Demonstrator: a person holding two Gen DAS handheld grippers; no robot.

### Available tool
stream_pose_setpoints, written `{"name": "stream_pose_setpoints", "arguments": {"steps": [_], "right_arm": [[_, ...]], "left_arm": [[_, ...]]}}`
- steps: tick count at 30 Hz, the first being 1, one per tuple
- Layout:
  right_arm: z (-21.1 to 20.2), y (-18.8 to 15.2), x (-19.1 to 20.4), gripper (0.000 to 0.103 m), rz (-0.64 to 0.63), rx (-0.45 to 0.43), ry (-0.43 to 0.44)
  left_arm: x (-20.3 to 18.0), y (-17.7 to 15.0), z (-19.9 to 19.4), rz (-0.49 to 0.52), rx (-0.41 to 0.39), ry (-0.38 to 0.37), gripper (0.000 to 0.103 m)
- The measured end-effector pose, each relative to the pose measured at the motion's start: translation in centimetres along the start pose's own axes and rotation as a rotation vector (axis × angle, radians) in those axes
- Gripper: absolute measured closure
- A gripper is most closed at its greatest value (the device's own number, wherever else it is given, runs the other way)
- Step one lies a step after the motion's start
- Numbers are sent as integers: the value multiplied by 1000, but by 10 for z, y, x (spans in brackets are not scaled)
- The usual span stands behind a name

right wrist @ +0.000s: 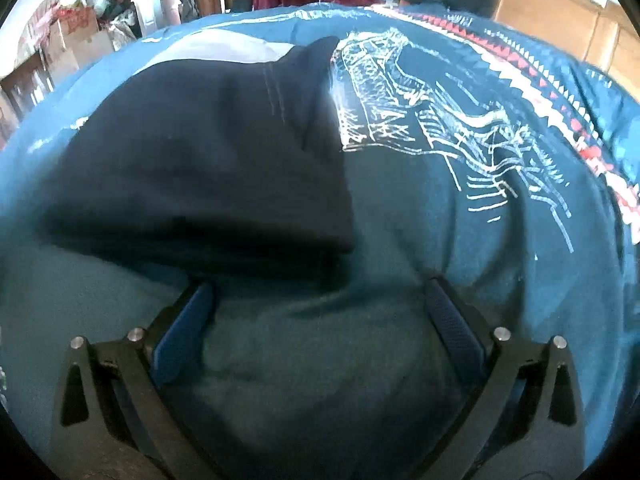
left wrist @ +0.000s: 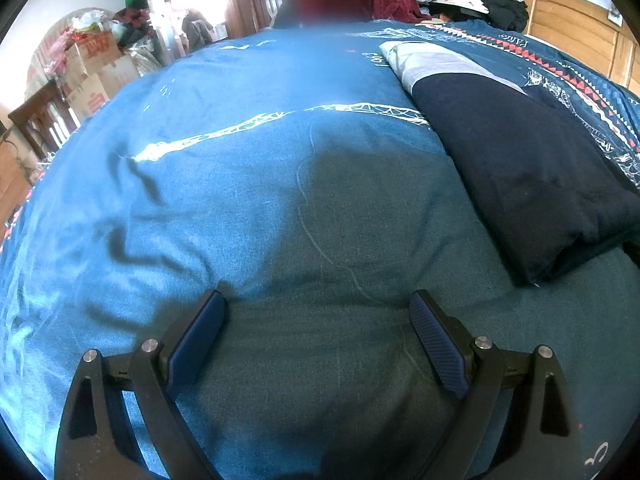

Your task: Fold large clothes

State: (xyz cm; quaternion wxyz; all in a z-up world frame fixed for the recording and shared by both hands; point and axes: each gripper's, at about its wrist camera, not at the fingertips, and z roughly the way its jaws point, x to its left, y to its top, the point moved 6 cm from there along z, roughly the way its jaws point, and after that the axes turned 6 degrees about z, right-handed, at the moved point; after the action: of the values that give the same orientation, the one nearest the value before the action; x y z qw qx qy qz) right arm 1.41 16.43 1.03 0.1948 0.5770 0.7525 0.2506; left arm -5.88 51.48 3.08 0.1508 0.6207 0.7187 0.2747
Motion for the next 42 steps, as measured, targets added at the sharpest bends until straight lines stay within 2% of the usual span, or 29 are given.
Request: {"name": "stream_pose_setpoints", "arguments": {"steps": [25, 32, 42], "right_arm": [[-1, 0, 1, 0, -1, -2, -2], [-1, 0, 1, 0, -1, -2, -2], [-1, 0, 1, 0, -1, -2, -2]], "left_arm": [[-1, 0, -2, -13, 16, -36, 7], [-4, 0, -1, 1, 28, -5, 5], [-2, 1, 0, -3, 38, 0, 3]]}}
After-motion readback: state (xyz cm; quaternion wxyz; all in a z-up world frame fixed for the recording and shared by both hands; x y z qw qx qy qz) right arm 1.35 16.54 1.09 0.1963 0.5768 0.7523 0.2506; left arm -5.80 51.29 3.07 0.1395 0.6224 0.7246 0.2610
